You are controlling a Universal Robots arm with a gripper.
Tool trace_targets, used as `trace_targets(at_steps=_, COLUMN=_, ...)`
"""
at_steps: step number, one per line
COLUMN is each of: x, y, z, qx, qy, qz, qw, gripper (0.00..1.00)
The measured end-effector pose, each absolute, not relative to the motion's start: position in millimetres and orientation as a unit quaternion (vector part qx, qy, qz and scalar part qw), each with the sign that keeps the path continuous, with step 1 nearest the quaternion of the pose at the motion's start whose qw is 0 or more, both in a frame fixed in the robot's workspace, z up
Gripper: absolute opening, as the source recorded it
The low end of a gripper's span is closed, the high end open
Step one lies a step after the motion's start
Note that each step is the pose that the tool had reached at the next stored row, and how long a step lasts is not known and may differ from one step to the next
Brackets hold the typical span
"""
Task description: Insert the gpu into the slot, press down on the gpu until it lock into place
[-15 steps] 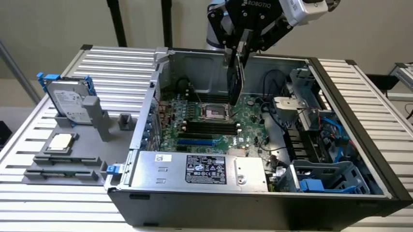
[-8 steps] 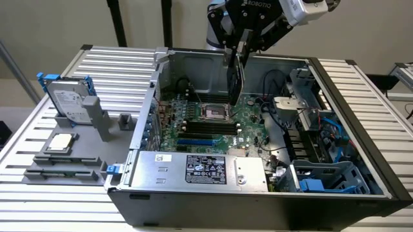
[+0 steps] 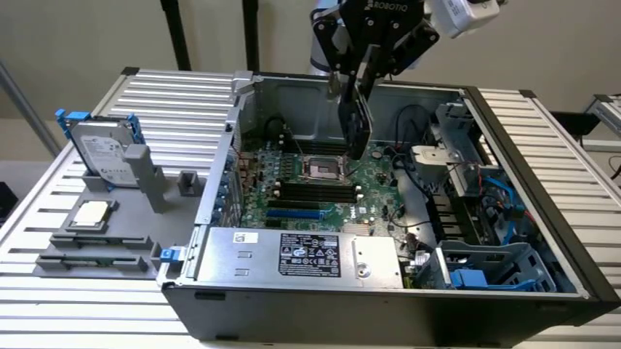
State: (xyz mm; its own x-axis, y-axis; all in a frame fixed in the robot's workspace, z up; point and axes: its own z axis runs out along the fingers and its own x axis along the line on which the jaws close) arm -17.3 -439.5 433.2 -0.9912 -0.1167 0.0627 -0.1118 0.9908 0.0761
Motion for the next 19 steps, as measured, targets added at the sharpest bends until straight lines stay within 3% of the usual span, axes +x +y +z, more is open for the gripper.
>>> trace_targets(at_steps=19, x=-17.3, y=-439.5, z=431.5, qx=0.228, qy=-0.972, qz=-0.030, qw=0.039, gripper=0.26)
